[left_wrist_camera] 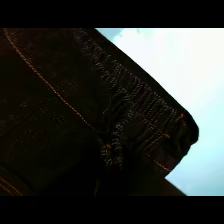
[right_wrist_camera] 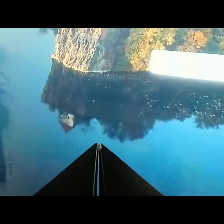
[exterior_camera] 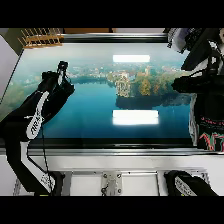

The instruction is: Fold the clothes and pants, and hang the long-sleeved shirts on hangers.

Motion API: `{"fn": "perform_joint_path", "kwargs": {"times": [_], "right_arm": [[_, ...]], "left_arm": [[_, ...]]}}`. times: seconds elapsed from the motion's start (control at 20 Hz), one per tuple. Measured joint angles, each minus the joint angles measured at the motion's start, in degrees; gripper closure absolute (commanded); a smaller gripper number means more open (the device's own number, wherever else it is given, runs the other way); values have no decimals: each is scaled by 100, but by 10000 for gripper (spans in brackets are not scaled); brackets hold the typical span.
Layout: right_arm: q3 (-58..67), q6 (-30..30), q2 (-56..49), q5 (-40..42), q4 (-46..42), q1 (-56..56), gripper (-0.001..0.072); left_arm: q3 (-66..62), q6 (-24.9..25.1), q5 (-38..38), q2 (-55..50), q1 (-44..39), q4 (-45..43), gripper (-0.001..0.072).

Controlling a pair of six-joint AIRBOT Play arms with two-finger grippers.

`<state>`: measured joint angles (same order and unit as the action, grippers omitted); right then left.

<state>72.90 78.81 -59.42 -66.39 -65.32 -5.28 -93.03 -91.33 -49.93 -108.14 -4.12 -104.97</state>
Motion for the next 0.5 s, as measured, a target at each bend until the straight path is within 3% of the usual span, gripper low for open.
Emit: {"fn": "perform_joint_path", "kwargs": {"times": [0.25, 0.5], "right_arm": [[0, 0, 0, 0, 2, 0, 674], [0, 2, 0, 0, 0, 0, 674]], "left_arm": [[-11, -37, -105, 1416, -890, 35, 699], [-13, -13, -225, 2682, -2538, 636, 699]]}}
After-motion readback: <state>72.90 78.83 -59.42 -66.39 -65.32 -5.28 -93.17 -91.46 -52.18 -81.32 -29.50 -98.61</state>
